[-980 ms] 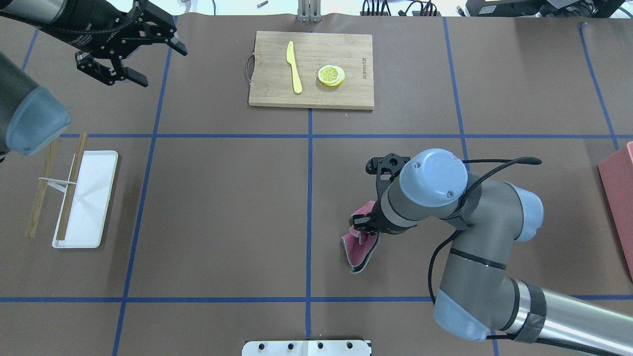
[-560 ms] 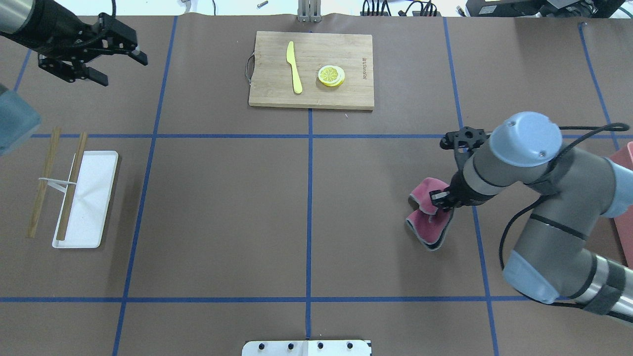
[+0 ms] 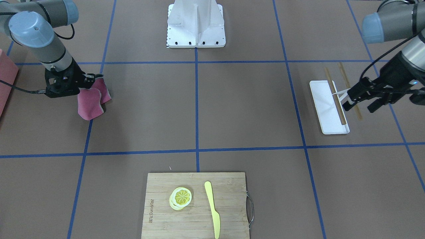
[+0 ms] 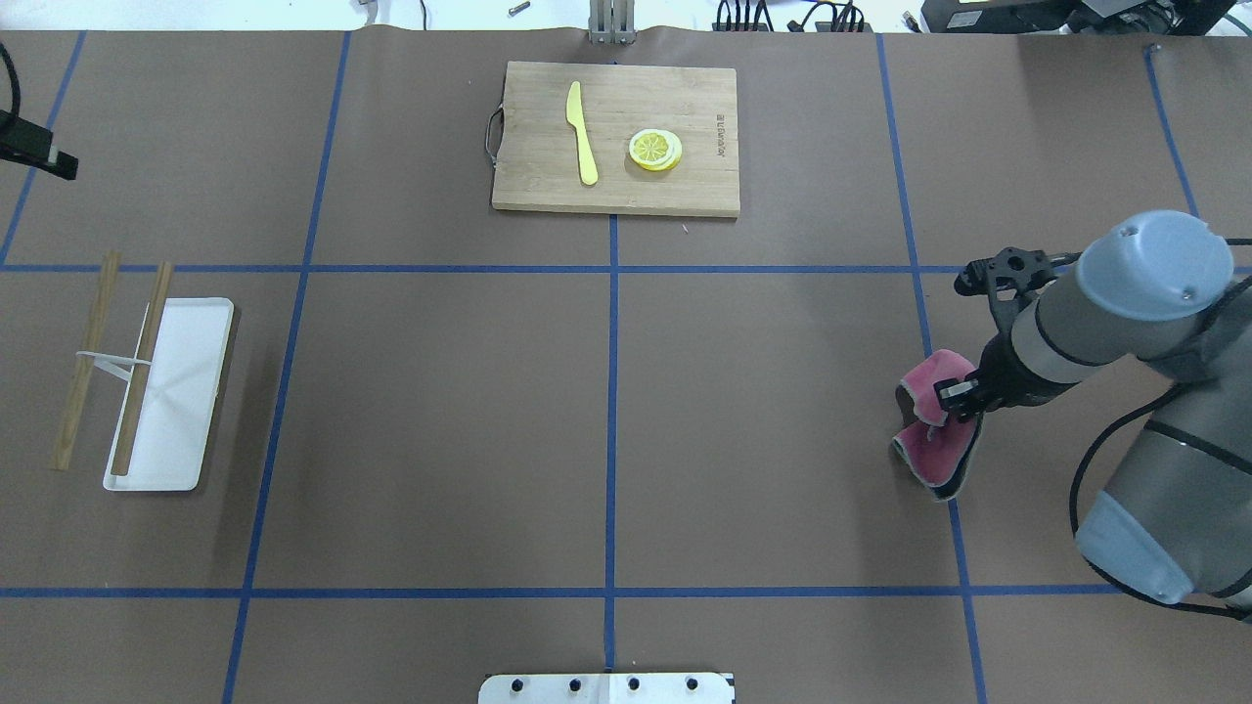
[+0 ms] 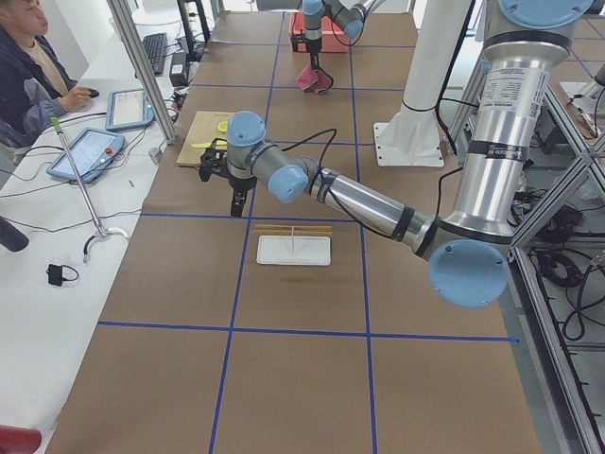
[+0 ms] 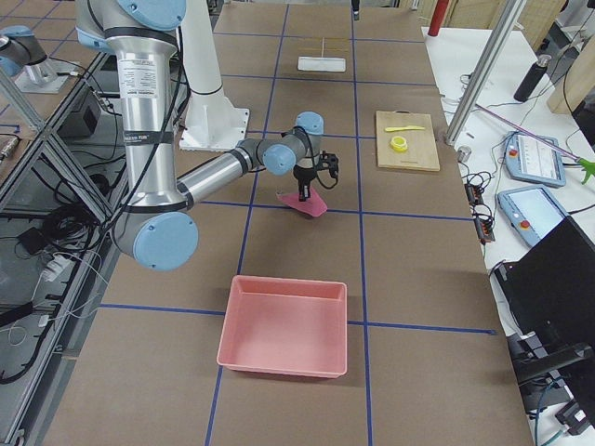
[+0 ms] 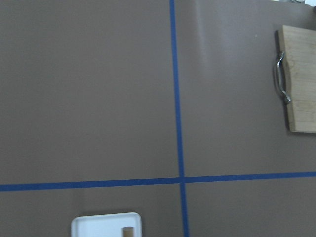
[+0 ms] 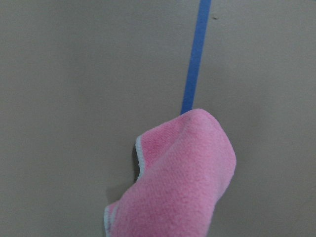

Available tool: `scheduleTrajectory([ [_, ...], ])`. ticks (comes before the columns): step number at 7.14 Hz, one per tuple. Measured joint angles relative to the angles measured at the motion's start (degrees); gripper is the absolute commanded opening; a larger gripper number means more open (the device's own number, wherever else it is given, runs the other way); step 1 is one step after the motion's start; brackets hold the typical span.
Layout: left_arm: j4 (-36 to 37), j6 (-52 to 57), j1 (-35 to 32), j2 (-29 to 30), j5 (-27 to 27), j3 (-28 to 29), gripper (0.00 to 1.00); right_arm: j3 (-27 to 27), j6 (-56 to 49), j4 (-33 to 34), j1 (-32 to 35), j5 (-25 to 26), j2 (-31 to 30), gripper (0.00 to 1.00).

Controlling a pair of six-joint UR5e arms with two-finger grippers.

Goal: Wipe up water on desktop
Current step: 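Wipe the pink cloth back and forth across the table with the right gripper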

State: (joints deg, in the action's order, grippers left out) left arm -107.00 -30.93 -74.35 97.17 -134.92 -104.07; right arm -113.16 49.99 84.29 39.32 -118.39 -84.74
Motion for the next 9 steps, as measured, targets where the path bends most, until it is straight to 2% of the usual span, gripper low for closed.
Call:
scheduleTrajectory([
  [3, 0.2, 6.3, -2.3, -3.8, -0.5, -1.0, 0.98, 2.1, 20.0, 0.2, -12.5, 3.0, 12.3, 0.0],
  [5, 0.2, 6.6, -2.5, -4.2, -0.7, -0.9, 0.98, 7.6, 25.8, 0.2, -15.6, 5.0, 20.5, 0.0],
  [6, 0.0, 6.6, -2.5, -4.8, -0.7, -1.0, 0.98, 8.2, 25.6, 0.1, -14.9, 4.6, 20.8, 0.0],
  [7, -0.1, 6.6, -2.5, -5.2, -0.7, -1.1, 0.98, 7.1, 22.8, 0.0, -12.7, 3.2, 18.0, 0.0],
  [9, -0.2, 6.6, -2.5, -5.4, -0.7, -1.2, 0.98, 2.5, 13.8, 0.1, -7.9, 1.1, 8.7, 0.0],
])
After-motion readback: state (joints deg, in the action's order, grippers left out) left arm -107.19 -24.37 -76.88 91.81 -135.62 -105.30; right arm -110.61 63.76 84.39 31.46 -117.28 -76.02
